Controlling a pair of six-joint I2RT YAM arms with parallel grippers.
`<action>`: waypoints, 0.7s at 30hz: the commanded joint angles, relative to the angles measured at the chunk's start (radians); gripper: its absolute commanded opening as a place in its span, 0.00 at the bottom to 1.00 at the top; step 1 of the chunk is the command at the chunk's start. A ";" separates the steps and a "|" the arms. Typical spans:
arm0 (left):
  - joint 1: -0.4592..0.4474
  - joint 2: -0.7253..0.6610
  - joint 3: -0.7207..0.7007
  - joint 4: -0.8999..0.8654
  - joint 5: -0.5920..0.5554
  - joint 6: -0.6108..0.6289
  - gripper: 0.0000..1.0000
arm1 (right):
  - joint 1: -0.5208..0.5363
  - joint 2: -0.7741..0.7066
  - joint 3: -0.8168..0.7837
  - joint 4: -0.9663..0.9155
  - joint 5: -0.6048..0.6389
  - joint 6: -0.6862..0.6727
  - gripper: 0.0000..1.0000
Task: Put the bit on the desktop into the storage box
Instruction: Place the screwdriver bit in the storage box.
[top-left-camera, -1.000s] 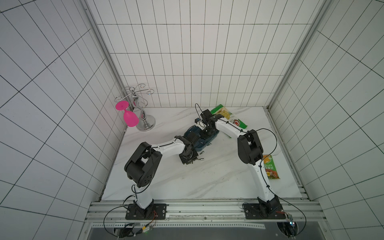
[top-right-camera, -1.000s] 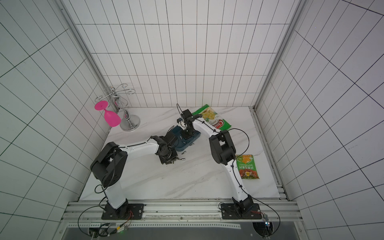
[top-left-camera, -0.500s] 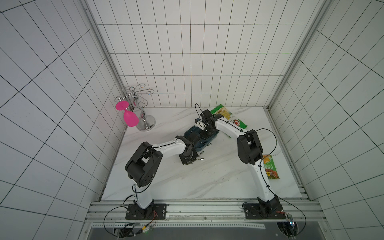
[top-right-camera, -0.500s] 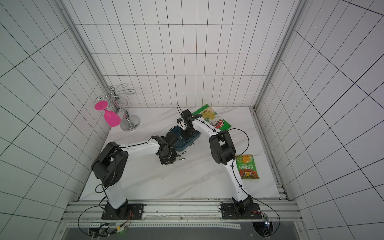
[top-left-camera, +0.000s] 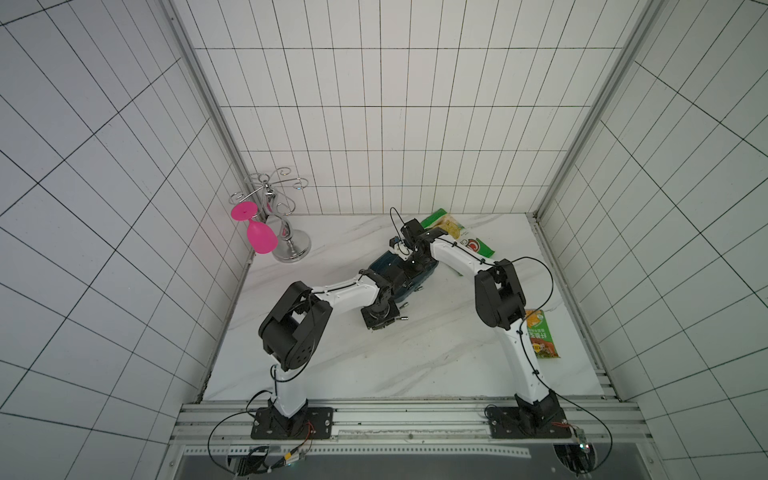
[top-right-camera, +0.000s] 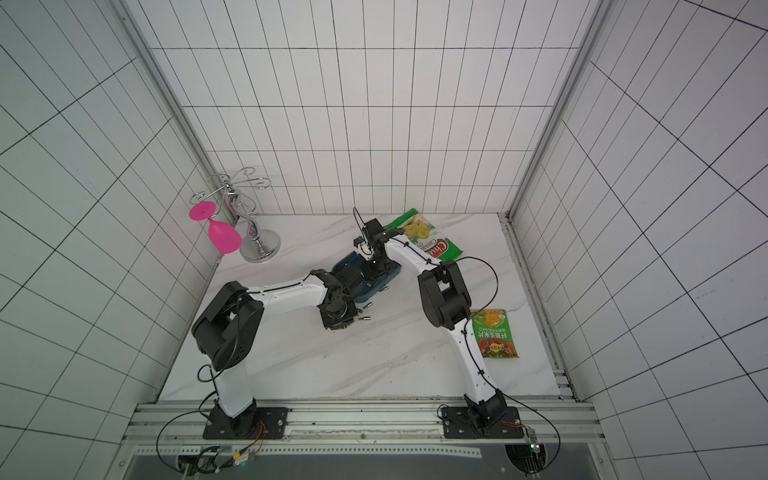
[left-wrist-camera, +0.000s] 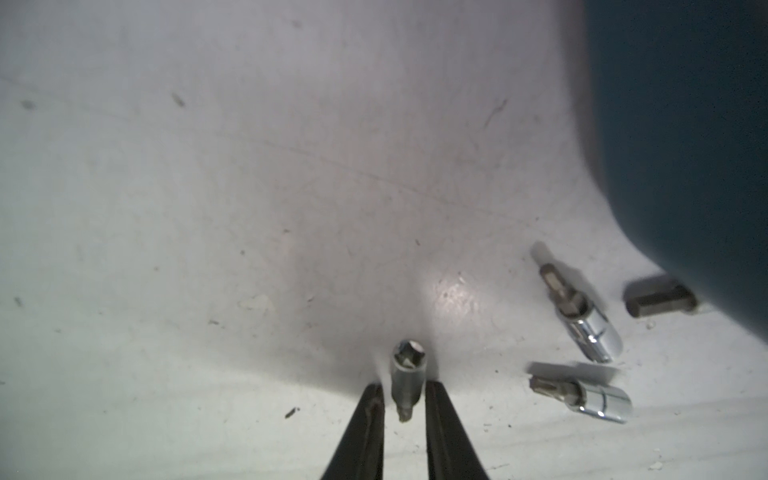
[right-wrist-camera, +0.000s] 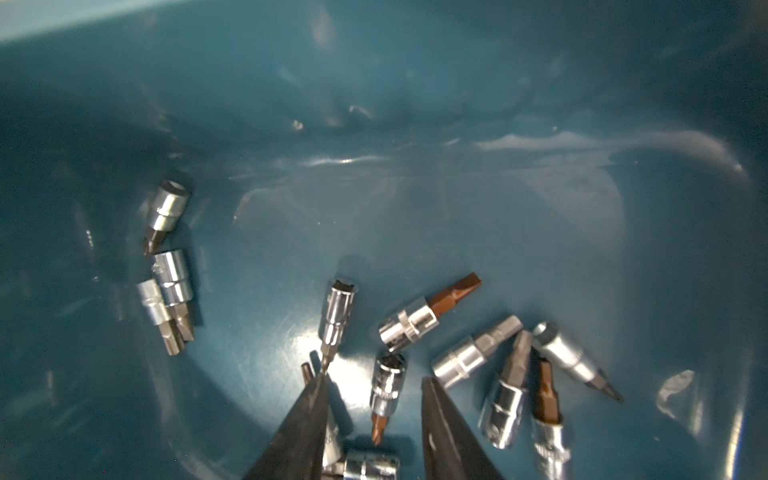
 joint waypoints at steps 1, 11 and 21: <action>-0.002 0.020 0.016 -0.024 -0.055 0.012 0.23 | -0.002 -0.014 0.027 -0.031 -0.005 0.003 0.41; 0.006 0.050 0.050 -0.045 -0.084 0.035 0.24 | -0.002 -0.037 0.046 -0.045 0.009 -0.005 0.43; 0.007 0.074 0.055 -0.065 -0.094 0.047 0.16 | -0.002 -0.054 0.059 -0.051 0.017 -0.006 0.46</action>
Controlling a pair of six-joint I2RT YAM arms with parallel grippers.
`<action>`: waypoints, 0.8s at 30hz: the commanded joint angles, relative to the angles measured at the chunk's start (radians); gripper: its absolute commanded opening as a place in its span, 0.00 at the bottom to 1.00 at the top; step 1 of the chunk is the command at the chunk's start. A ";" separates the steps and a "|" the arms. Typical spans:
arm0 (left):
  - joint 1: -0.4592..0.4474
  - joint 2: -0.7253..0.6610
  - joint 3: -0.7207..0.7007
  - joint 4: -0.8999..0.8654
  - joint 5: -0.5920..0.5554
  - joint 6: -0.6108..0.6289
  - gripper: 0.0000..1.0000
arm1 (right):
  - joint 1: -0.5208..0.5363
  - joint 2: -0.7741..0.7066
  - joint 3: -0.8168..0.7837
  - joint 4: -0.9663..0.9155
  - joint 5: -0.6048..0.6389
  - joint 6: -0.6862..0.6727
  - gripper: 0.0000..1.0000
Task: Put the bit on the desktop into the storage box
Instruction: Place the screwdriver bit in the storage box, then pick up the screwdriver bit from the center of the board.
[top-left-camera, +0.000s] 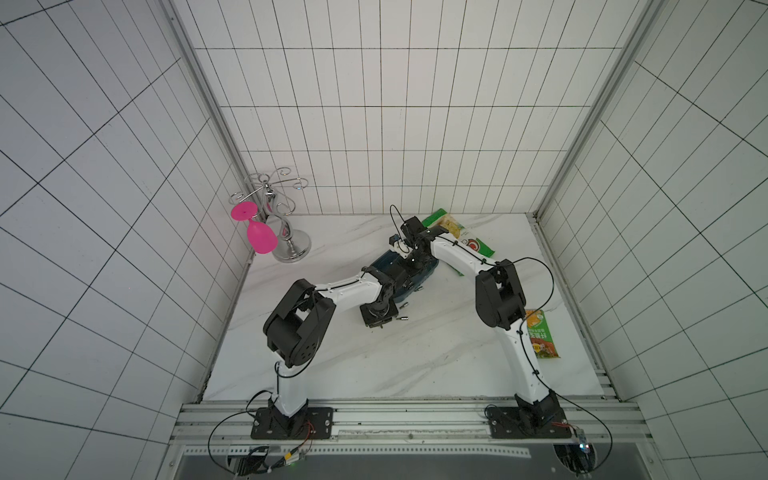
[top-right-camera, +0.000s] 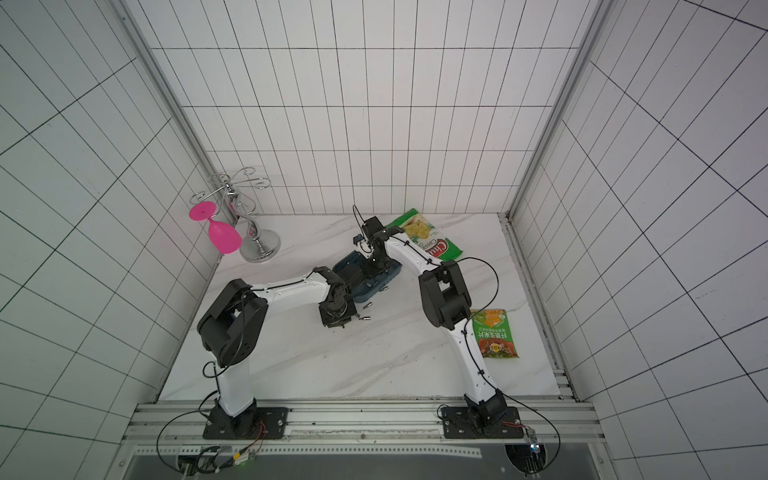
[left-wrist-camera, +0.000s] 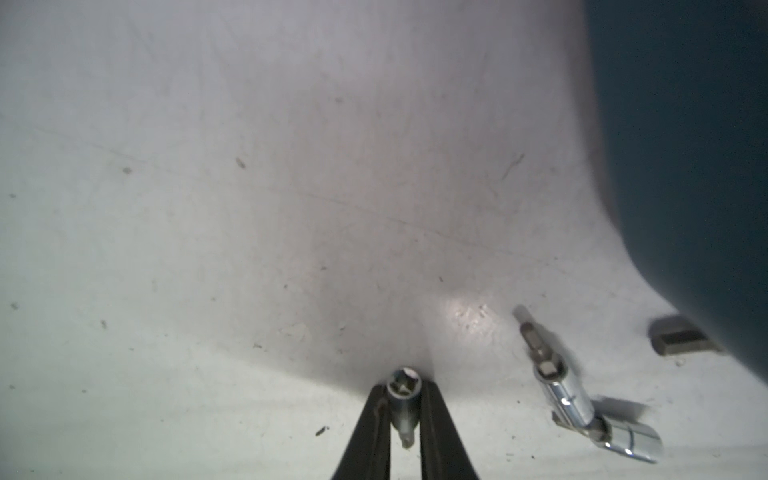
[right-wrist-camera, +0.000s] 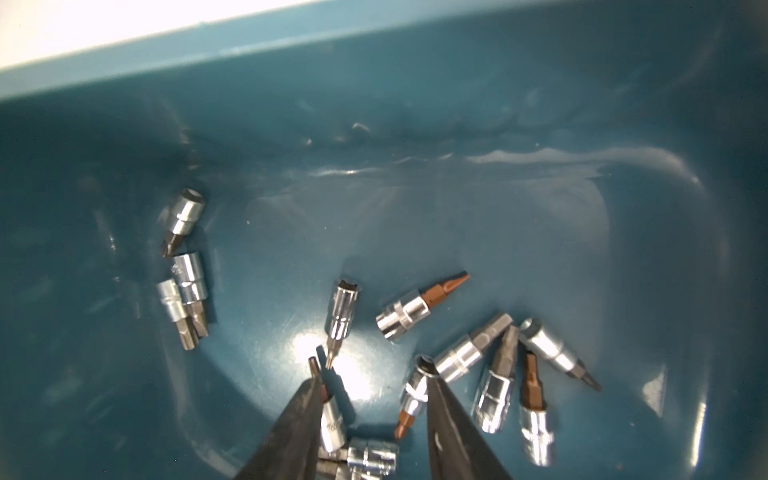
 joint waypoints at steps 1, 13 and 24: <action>0.005 0.041 0.006 -0.008 -0.024 0.016 0.15 | -0.003 -0.055 0.027 -0.025 0.015 -0.003 0.46; 0.003 0.025 0.025 -0.041 -0.021 0.036 0.00 | -0.002 -0.136 0.034 -0.018 0.054 0.021 0.49; 0.006 -0.103 0.134 -0.170 -0.071 0.053 0.00 | -0.004 -0.377 -0.185 0.103 0.131 0.100 0.50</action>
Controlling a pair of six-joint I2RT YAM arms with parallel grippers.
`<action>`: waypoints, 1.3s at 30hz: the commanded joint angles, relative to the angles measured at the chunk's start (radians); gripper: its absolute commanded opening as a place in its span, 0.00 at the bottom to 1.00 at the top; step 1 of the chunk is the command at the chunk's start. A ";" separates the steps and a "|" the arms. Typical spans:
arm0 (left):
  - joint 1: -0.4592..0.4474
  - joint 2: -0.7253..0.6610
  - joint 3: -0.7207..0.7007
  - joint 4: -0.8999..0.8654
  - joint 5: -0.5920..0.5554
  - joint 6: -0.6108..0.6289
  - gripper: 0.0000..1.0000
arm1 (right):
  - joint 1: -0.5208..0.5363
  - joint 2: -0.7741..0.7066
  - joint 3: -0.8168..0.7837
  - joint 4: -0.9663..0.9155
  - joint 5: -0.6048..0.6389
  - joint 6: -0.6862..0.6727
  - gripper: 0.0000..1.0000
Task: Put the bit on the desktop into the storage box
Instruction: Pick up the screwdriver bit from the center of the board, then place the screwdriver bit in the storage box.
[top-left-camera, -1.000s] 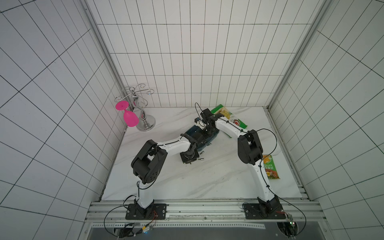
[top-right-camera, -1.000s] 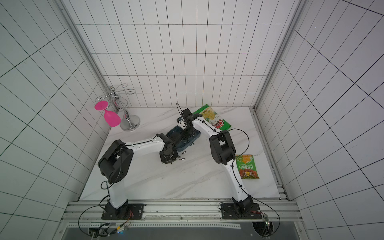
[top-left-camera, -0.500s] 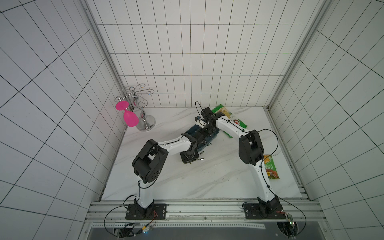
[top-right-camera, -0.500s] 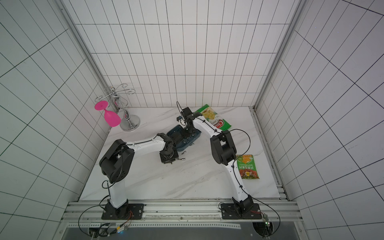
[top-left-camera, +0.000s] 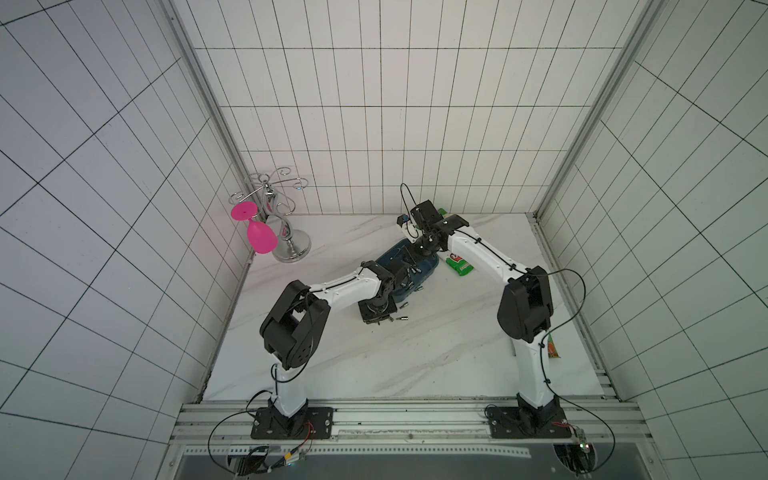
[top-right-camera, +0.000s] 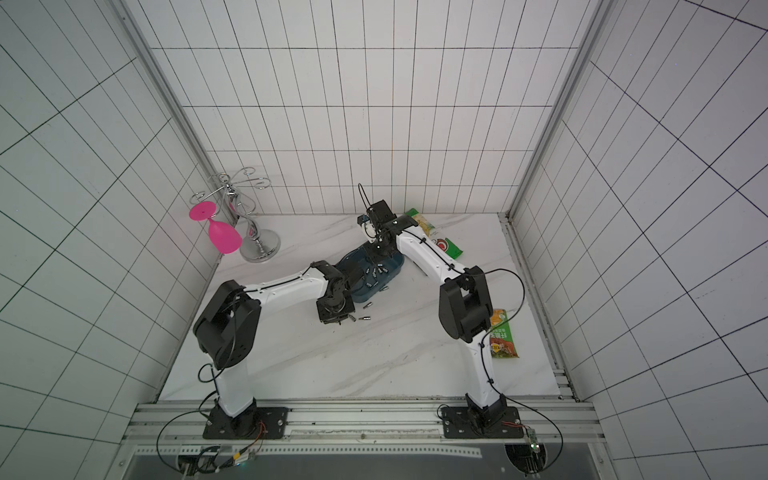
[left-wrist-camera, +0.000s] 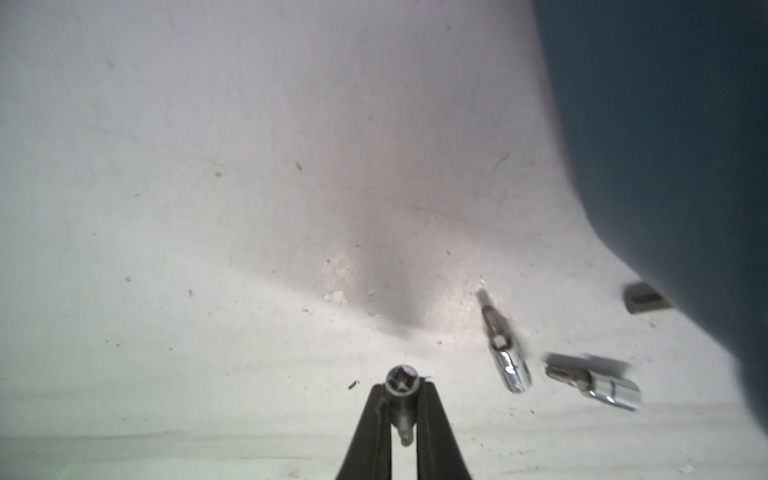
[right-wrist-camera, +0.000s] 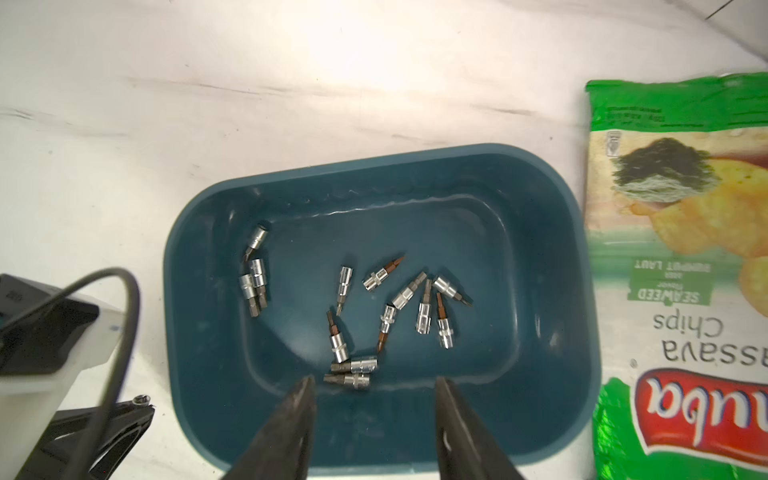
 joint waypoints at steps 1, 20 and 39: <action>0.008 -0.064 0.071 -0.056 -0.041 0.019 0.00 | -0.006 -0.115 -0.089 0.065 0.048 0.044 0.50; 0.120 0.153 0.475 -0.123 0.006 0.173 0.00 | 0.028 -0.644 -0.949 0.499 0.067 0.209 0.53; 0.172 0.475 0.761 -0.140 0.065 0.210 0.00 | 0.168 -0.615 -1.169 0.741 0.103 0.224 0.63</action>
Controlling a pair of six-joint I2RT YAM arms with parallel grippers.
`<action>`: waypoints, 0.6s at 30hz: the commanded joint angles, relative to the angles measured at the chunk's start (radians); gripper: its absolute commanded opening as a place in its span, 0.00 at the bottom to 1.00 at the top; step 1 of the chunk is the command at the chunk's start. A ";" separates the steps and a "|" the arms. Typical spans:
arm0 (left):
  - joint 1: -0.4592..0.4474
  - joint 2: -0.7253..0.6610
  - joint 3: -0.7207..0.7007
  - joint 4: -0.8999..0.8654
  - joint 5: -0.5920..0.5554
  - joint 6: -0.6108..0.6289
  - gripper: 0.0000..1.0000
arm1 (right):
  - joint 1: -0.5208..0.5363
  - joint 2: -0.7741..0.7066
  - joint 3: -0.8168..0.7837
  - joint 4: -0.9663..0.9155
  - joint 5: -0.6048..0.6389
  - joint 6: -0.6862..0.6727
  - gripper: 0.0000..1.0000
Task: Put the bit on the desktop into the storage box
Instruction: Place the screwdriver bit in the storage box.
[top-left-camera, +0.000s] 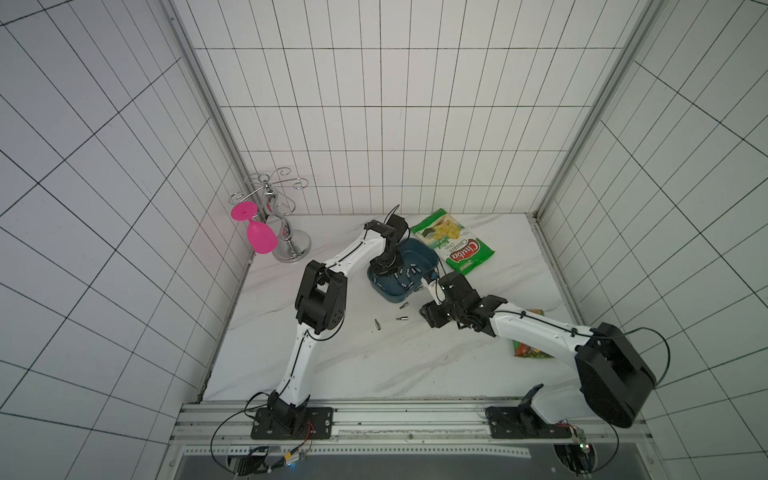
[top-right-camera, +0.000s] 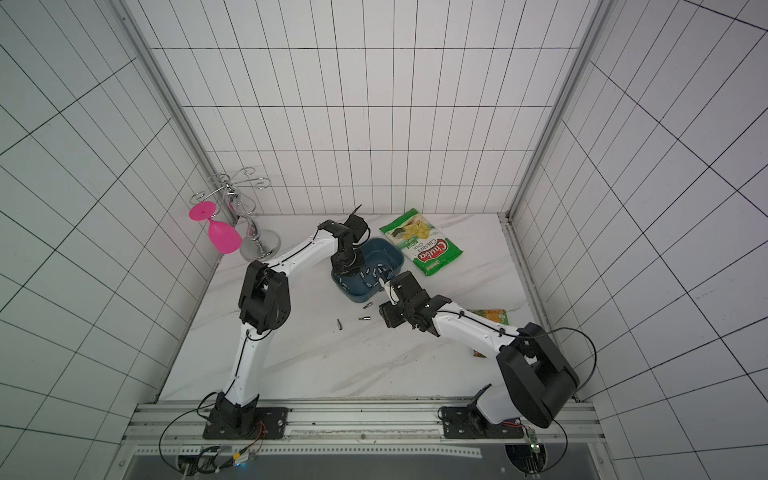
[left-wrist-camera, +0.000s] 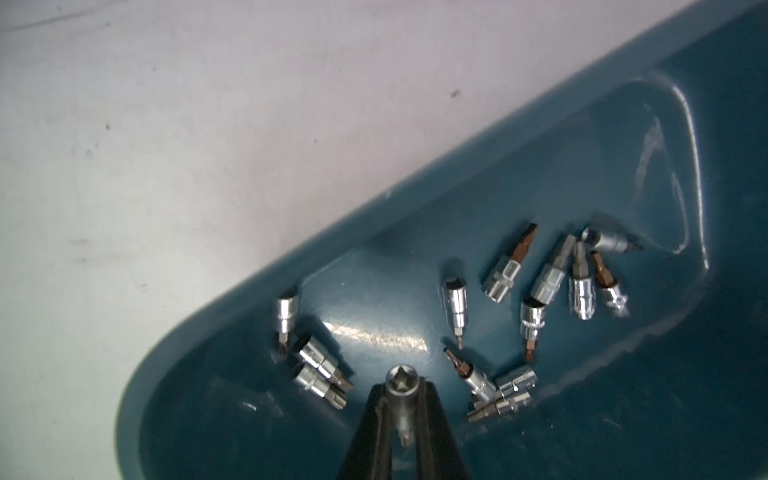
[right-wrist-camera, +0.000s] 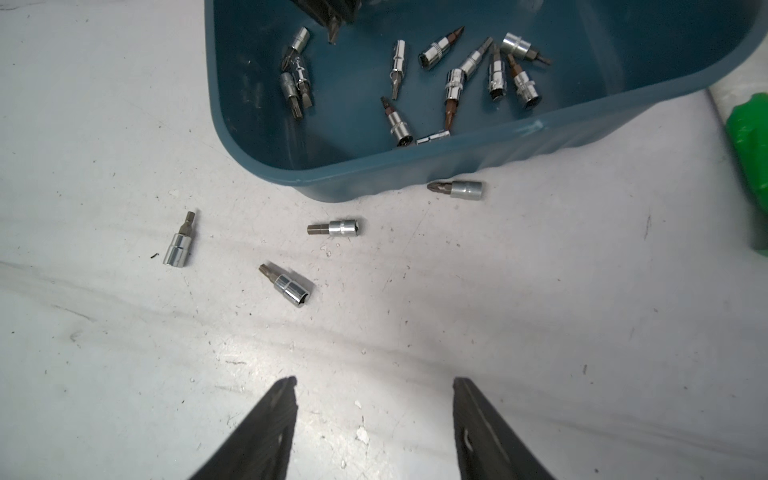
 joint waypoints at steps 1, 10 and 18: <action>0.012 0.051 0.057 -0.018 0.013 0.021 0.00 | 0.021 0.035 -0.027 0.082 0.028 0.017 0.64; 0.012 0.116 0.104 -0.032 0.027 0.032 0.00 | 0.073 0.106 -0.042 0.175 0.038 0.022 0.66; 0.012 0.127 0.088 -0.029 0.037 0.037 0.00 | 0.099 0.191 -0.020 0.218 0.021 0.018 0.66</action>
